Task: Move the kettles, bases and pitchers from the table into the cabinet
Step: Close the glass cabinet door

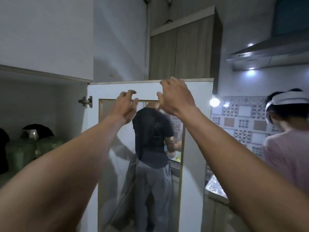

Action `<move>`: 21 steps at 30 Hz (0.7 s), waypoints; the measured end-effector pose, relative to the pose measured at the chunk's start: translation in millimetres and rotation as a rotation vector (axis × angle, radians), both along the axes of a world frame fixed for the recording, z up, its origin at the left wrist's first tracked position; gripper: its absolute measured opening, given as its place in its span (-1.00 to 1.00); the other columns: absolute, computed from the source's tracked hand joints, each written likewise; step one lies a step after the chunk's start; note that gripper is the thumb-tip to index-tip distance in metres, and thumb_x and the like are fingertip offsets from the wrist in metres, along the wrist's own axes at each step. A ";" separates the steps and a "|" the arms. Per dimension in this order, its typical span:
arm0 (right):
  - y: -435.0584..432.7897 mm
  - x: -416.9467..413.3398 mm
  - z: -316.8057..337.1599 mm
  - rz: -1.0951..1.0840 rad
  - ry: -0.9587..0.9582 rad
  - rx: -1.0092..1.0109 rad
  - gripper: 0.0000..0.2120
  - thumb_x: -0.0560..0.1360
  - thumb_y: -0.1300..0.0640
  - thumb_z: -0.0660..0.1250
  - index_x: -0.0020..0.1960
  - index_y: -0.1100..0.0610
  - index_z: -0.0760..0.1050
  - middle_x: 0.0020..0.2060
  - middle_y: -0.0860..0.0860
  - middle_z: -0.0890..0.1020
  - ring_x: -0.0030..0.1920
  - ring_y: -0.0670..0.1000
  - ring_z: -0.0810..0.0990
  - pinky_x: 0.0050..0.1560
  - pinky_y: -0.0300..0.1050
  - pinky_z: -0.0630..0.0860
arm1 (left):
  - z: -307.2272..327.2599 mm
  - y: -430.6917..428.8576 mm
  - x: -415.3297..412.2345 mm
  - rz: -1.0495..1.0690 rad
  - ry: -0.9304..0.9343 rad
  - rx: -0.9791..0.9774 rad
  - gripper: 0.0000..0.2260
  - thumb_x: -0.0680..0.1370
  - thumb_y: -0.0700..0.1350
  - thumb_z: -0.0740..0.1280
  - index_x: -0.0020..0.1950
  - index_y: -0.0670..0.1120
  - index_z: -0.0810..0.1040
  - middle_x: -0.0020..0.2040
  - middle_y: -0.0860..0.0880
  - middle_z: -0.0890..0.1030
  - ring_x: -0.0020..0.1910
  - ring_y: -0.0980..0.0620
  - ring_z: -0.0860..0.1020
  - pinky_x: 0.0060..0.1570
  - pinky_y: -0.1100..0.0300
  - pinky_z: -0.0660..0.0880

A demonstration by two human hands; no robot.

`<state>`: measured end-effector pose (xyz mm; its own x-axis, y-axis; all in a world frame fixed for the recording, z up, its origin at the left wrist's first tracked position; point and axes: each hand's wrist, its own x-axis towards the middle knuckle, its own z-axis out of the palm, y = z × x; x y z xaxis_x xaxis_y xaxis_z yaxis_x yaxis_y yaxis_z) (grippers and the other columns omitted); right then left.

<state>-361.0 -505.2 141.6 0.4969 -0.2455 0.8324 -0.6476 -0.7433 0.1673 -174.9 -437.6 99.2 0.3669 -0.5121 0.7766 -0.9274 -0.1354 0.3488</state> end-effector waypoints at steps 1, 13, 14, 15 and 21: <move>-5.9 -11.5 5.2 -0.027 0.003 -0.030 -0.62 0.61 0.02 0.15 0.31 0.21 0.47 0.26 0.17 0.58 0.36 0.18 0.42 0.45 0.19 0.26 | 8.5 -11.8 -10.5 -0.022 -0.018 -0.029 -0.65 0.67 0.03 0.08 0.44 0.00 0.31 0.40 -0.18 0.37 0.27 -0.23 0.45 0.27 -0.11 0.37; -65.1 -84.7 17.6 -0.201 0.023 0.150 -0.47 0.66 -0.08 0.04 0.55 0.14 0.23 0.52 0.16 0.31 0.56 0.22 0.14 0.49 0.43 0.02 | 44.3 -90.9 -72.7 -0.032 -0.203 0.053 -0.54 0.67 0.10 -0.06 0.58 0.05 0.16 0.54 -0.12 0.25 0.54 -0.18 0.15 0.40 -0.34 0.20; -64.3 -85.3 19.3 -0.190 0.030 0.163 -0.49 0.66 -0.04 0.04 0.53 0.16 0.25 0.50 0.15 0.34 0.54 0.21 0.19 0.48 0.42 0.05 | 45.4 -90.2 -73.3 -0.032 -0.181 0.075 -0.53 0.67 0.11 -0.06 0.59 0.07 0.13 0.57 -0.12 0.19 0.56 -0.16 0.11 0.42 -0.34 0.18; -62.2 -86.9 21.4 -0.182 0.036 0.177 -0.52 0.66 -0.01 0.05 0.50 0.17 0.28 0.47 0.15 0.36 0.51 0.20 0.23 0.48 0.41 0.09 | 46.3 -88.5 -76.4 -0.035 -0.163 0.098 -0.52 0.68 0.11 -0.07 0.60 0.08 0.09 0.60 -0.11 0.13 0.58 -0.15 0.06 0.44 -0.33 0.14; -24.3 -100.7 26.0 -0.129 0.025 0.214 -0.66 0.59 0.15 0.09 0.31 0.22 0.42 0.34 0.16 0.48 0.36 0.21 0.37 0.40 0.34 0.26 | 41.7 -56.6 -99.2 -0.091 -0.113 0.193 -0.51 0.68 0.12 -0.09 0.62 0.10 -0.02 0.63 -0.13 -0.02 0.60 -0.16 -0.04 0.48 -0.28 0.07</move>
